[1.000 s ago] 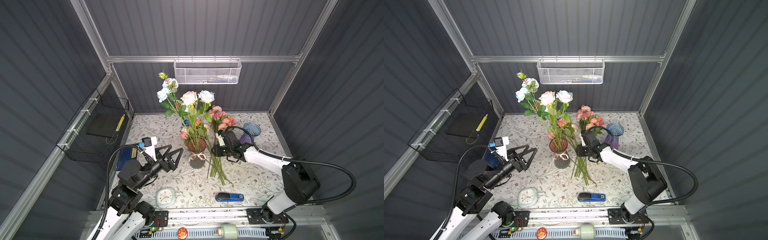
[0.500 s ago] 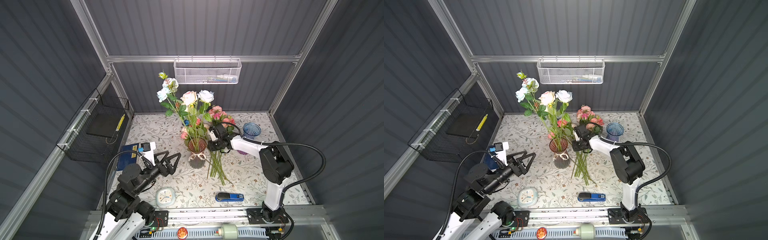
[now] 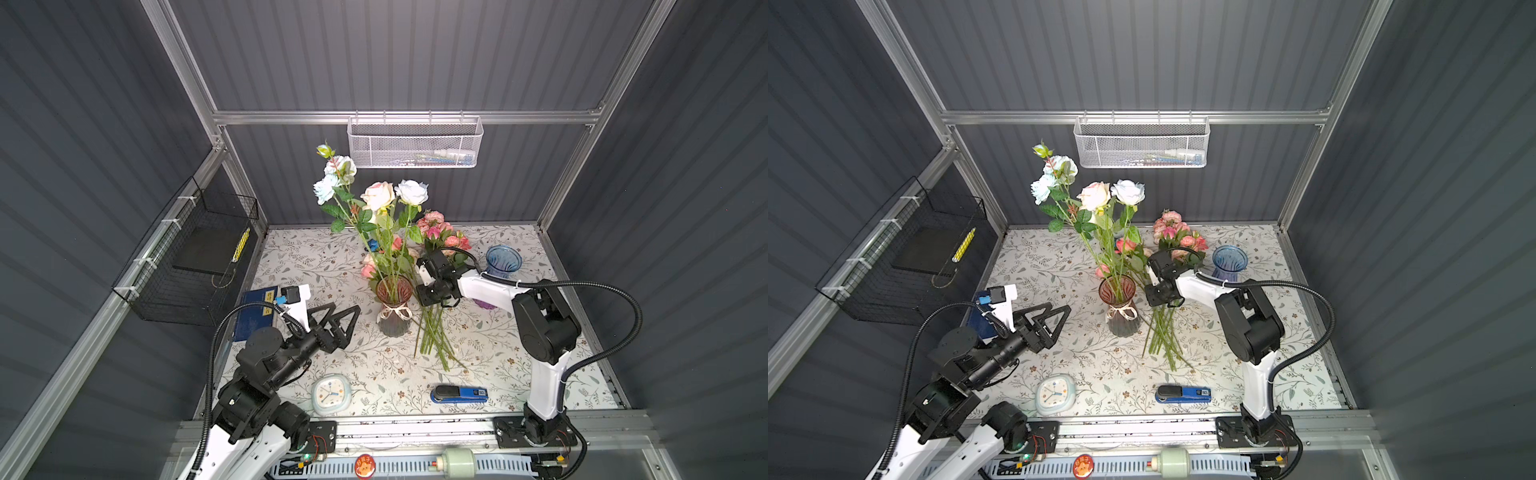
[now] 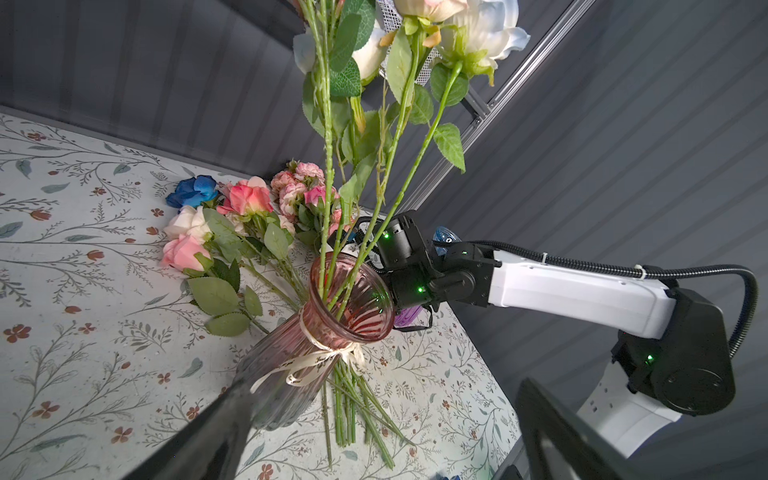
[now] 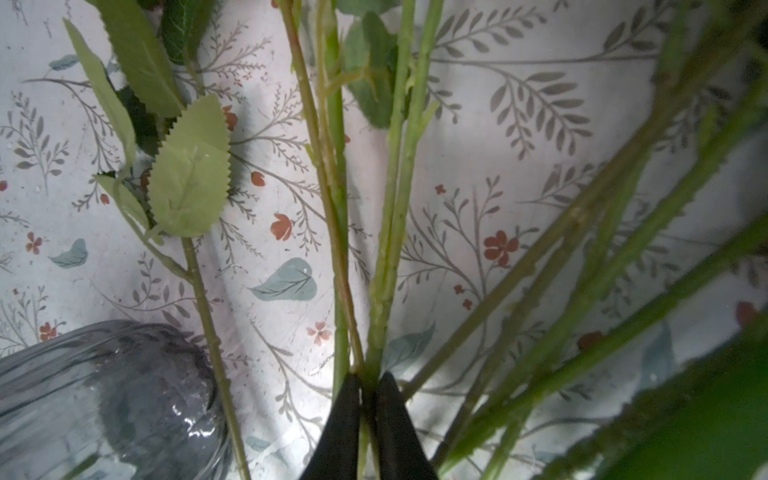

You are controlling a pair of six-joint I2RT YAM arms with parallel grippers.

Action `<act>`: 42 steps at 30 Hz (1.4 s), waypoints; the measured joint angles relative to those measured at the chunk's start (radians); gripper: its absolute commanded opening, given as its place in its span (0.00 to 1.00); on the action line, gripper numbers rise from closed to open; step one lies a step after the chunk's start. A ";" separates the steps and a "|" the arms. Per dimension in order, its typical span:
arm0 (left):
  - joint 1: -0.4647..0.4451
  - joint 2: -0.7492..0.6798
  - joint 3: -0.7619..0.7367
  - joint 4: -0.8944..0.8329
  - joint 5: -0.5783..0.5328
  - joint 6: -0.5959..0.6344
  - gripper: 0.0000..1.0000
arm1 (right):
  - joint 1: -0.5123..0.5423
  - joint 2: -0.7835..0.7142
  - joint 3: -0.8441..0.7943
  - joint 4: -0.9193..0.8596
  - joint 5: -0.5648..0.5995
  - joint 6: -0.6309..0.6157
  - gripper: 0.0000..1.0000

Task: Arrange the flowers into the vase

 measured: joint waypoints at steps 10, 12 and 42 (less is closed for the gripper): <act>0.000 0.000 0.000 -0.016 -0.005 0.000 1.00 | -0.006 -0.203 -0.146 0.060 0.003 0.045 0.00; 0.000 0.000 0.000 -0.015 -0.007 0.000 1.00 | -0.014 -0.254 -0.187 0.085 -0.003 0.065 0.00; 0.000 0.034 0.000 -0.014 -0.013 -0.002 1.00 | -0.068 -0.101 -0.046 0.037 0.031 0.043 0.32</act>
